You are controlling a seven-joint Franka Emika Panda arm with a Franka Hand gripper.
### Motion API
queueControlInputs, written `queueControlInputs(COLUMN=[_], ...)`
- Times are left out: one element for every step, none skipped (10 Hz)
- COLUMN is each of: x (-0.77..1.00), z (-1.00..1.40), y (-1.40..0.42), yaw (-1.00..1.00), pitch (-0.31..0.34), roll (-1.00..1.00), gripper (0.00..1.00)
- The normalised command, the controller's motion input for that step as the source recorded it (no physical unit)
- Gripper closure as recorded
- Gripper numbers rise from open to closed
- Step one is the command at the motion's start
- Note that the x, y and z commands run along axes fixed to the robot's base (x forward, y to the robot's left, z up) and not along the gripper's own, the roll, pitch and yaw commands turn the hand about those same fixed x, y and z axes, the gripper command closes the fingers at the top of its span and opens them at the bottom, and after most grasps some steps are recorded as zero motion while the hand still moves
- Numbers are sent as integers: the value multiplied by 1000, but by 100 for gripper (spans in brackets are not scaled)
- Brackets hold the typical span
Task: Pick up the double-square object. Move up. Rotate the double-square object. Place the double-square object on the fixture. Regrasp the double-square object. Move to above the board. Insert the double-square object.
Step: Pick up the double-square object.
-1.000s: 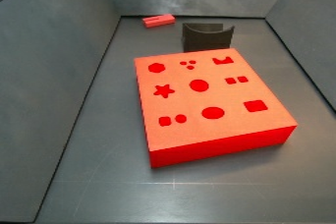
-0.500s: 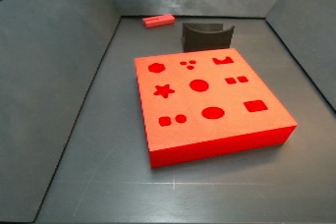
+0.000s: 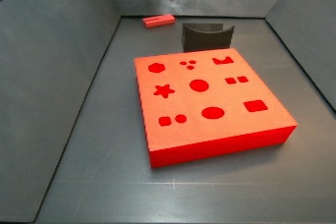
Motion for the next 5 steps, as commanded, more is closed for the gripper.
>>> queueControlInputs(x=[26, 183, -20, 140, 131], z=[-643, -231, 0, -403, -640], y=[443, 580, 283, 557, 486], yaw=[-606, -397, 71, 0, -451], pitch=[-10, -50, -3, 0, -196], roll=[0, -63, -70, -154, -103], gripper=[0, 0, 0, 0, 0])
